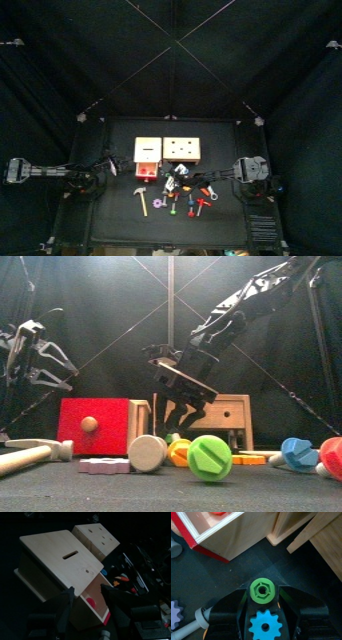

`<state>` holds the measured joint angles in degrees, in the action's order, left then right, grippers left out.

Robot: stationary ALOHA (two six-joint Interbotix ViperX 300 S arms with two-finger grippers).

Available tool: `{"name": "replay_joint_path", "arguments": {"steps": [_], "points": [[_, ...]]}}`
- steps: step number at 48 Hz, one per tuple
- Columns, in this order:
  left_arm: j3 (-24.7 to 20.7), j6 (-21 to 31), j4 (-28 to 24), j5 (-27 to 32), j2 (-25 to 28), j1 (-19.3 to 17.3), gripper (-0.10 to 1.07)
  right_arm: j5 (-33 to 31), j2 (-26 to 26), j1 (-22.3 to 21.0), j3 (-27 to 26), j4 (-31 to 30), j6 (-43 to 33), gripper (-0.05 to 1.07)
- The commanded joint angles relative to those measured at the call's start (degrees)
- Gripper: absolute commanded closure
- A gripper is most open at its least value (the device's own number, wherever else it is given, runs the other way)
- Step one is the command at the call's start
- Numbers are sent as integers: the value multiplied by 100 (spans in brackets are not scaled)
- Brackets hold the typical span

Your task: Place green nut into drawer

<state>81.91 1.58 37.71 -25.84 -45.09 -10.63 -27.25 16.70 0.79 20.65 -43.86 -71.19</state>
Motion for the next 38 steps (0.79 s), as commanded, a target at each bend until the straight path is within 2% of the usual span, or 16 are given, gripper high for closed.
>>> {"name": "replay_joint_path", "arguments": {"steps": [1,24,38], "points": [[-149,-9,-26,-26,9,-18,13,0,-290,0,-123,-18,9,35],[-167,-18,-26,-18,9,-18,13,0,-413,132,-325,-141,9,35],[-167,0,-26,-26,9,-18,13,9,-448,246,-738,-475,18,35]]}}
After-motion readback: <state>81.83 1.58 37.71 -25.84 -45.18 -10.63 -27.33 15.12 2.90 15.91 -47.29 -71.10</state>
